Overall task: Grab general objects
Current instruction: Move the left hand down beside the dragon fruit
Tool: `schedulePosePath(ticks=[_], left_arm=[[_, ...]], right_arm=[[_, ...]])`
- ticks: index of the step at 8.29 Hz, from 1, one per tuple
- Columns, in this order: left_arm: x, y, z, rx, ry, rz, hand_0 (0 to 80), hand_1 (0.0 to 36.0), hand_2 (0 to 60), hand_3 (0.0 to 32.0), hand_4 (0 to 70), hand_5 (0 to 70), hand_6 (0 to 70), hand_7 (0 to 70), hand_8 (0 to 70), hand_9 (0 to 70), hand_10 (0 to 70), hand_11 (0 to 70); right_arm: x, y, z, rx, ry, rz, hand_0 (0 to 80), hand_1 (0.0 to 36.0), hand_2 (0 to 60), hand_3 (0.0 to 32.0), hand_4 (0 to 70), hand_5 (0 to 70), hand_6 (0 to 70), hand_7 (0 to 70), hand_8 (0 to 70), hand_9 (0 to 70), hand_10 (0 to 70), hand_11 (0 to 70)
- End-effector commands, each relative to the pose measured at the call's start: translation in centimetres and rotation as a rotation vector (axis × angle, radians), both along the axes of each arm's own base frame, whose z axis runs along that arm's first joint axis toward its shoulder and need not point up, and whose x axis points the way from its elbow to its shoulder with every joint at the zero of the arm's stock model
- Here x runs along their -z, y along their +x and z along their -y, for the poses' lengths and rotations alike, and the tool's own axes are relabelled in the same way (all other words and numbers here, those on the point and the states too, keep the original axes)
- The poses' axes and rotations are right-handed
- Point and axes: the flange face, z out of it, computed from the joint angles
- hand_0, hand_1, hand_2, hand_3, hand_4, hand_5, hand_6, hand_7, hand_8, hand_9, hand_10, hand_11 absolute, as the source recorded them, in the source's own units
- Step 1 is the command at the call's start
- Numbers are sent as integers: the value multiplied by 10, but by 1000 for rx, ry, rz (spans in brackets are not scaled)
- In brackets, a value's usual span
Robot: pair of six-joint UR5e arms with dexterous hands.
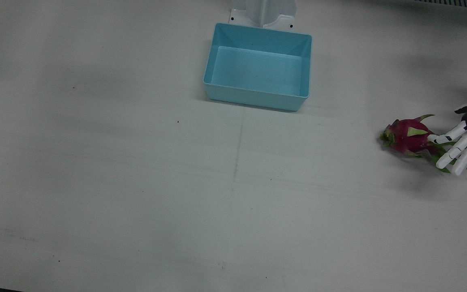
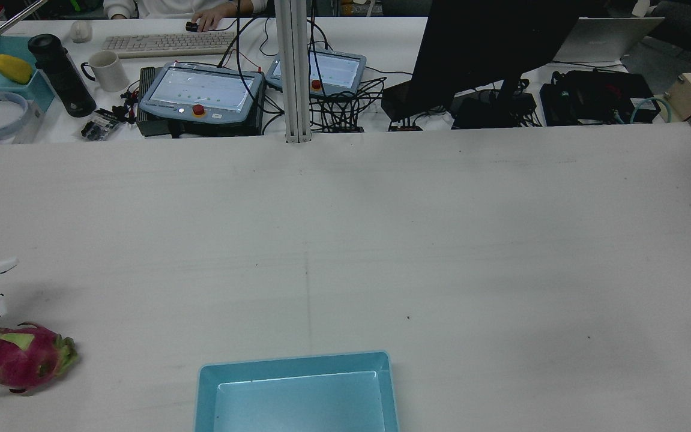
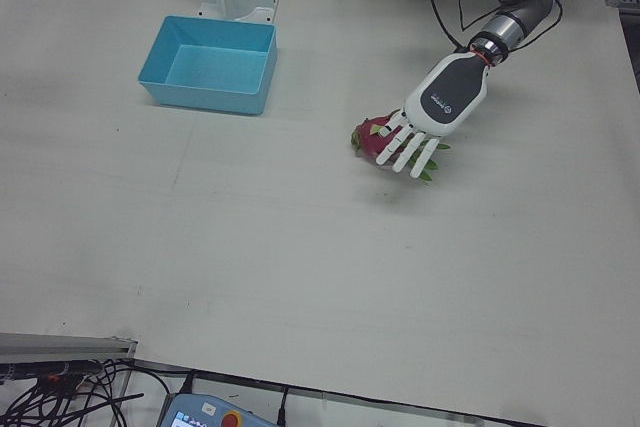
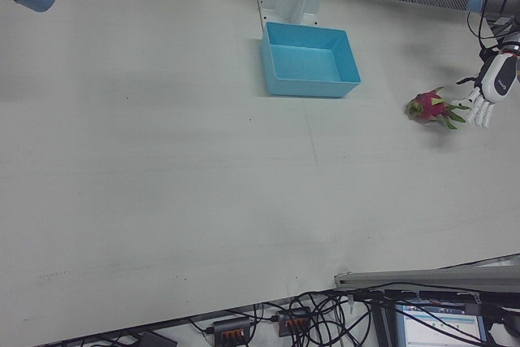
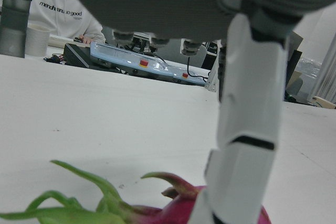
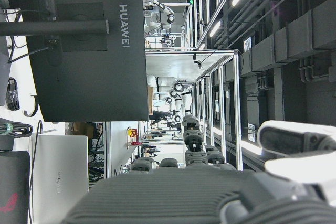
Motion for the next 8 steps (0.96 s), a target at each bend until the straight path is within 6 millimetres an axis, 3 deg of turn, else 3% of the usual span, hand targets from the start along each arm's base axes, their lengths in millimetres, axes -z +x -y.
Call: schedulePosePath(ticks=[1,2,3,4,5,7,8], left_arm=[[4,-9,11,167,7,-59,683,298,26,184,0,0,0,67,0,0,0,0],[3,-3,9,150,-10,-75,686,305,46,176,0,0,0,64,0,0,0,0],[-7,-1,2,133,-74,-22,795,331,49,142,0,0,0,69,0,0,0,0],[-19,-6,-4,136,-136,30,788,343,85,130,0,13,0,66,0,0,0,0],[-36,-18,-10,187,-199,35,793,355,128,108,0,69,0,65,0,0,0,0],[-41,-20,-14,183,-265,13,786,340,62,96,0,59,0,59,0,0,0,0],[-29,4,-12,59,-139,-39,630,275,28,98,0,10,0,45,0,0,0,0]], right_arm=[[-1,0,0,0,-2,1,0,0,0,0,0,0,0,0,0,0,0,0],[0,0,0,0,0,0,0,0,0,0,0,0,0,0,0,0,0,0],[0,0,0,-1,0,2,0,0,0,0,0,0,0,0,0,0,0,0],[-2,0,-1,0,-3,1,0,0,0,0,0,0,0,0,0,0,0,0],[-1,0,0,-1,-2,2,0,0,0,0,0,0,0,0,0,0,0,0],[0,0,0,-1,0,0,0,0,0,0,0,0,0,0,0,0,0,0],[0,0,0,-1,0,0,0,0,0,0,0,0,0,0,0,0,0,0]])
